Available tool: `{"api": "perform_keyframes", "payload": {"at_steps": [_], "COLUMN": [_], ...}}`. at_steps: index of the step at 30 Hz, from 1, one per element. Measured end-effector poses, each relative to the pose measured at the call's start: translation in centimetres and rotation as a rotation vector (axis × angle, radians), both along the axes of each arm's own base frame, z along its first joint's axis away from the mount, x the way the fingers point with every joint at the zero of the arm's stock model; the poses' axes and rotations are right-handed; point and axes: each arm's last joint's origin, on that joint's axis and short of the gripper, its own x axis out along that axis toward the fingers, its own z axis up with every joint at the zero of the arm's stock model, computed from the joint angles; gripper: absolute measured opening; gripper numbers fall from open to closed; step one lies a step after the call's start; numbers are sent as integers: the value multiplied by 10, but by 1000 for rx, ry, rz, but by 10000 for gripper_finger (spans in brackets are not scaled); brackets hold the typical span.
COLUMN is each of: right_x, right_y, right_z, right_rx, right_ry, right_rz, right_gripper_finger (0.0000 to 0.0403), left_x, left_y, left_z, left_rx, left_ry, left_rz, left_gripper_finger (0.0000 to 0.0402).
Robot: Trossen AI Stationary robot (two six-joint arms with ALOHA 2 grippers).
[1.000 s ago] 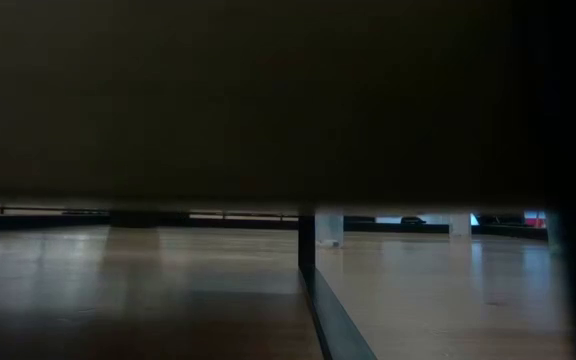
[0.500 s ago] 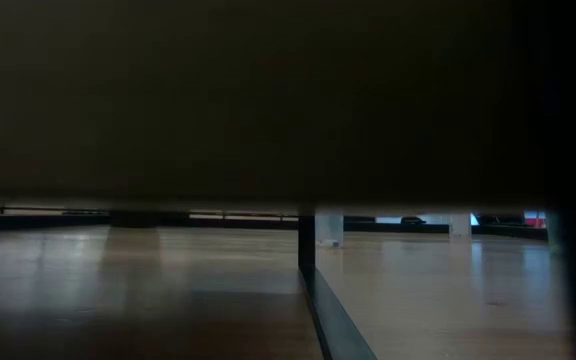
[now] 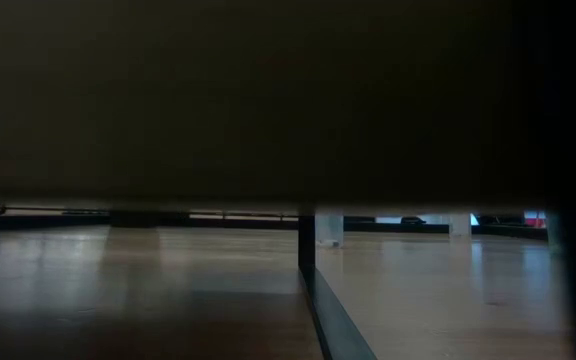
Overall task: Pick and place medicine bottles onto shelf by color
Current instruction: Put the top left green pill bottle on the shelf
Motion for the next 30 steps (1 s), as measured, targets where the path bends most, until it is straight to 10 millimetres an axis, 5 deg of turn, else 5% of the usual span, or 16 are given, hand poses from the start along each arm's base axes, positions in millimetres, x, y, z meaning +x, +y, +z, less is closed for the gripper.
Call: {"api": "perform_keyframes", "payload": {"at_steps": [13, 22, 30], "right_x": [0, -3, -3], "right_y": [1, 10, 11], "right_z": [0, 0, 0], "right_rx": [57, 156, 180], "right_ry": [11, 42, 45], "right_rz": [1, 324, 364], "right_gripper_finger": [228, 228, 228], "left_x": [1, 1, 1], "left_y": [2, 2, 2], "left_z": [1, 1, 1], "left_rx": [-5, -21, -9], "left_ry": [-40, -42, -60], "left_rz": [70, 91, 100], "left_gripper_finger": [88, 88, 88]}}
